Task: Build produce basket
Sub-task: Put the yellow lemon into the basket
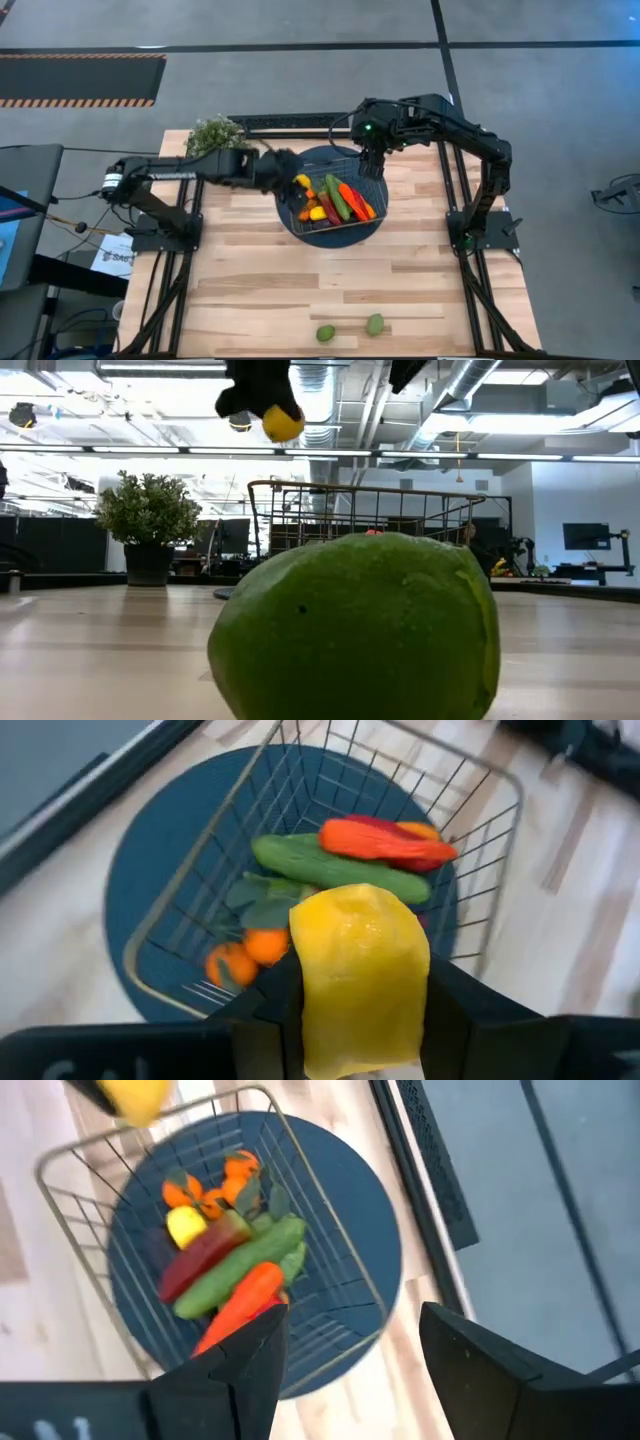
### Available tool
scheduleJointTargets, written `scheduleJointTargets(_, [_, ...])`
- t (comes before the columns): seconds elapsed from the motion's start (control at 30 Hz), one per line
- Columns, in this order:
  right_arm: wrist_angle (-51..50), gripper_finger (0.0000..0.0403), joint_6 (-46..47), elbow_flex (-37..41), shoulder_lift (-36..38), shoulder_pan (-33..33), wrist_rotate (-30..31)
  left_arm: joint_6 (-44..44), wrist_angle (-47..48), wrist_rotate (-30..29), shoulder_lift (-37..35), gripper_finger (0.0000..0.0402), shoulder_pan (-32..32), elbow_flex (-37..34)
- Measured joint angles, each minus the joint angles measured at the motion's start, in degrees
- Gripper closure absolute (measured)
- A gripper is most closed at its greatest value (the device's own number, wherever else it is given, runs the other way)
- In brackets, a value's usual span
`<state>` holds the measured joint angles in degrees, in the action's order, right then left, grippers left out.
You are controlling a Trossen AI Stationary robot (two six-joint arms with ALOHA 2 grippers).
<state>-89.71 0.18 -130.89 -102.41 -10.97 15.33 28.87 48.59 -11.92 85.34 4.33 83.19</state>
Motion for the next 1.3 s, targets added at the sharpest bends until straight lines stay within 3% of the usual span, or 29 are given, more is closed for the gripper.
scheduleJointTargets(0.23, [1.11,0.0159,13.42,0.01,0.0,1.05,-0.15,-18.15,0.09,8.07,0.1,0.0295,8.18,-0.01])
scheduleJointTargets(0.57, [3.14,0.0159,23.17,0.02,0.0,3.29,-0.17,-32.45,-0.59,15.8,9.4,0.0295,9.5,-0.15])
scheduleJointTargets(0.97, [4.06,0.0159,26.96,0.02,0.02,6.22,-0.59,-38.69,-2.08,16.71,17.74,0.0295,9.15,-1.05])
scheduleJointTargets(1.23, [3.67,0.0159,27.0,0.02,-0.04,7.16,-0.45,-37.29,-3.08,17.62,19.93,0.0293,9.08,-1.02])
scheduleJointTargets(1.3, [3.56,0.0159,26.98,0.02,-0.02,7.22,-0.43,-36.31,-2.82,17.47,19.91,0.0259,9.09,-0.28])
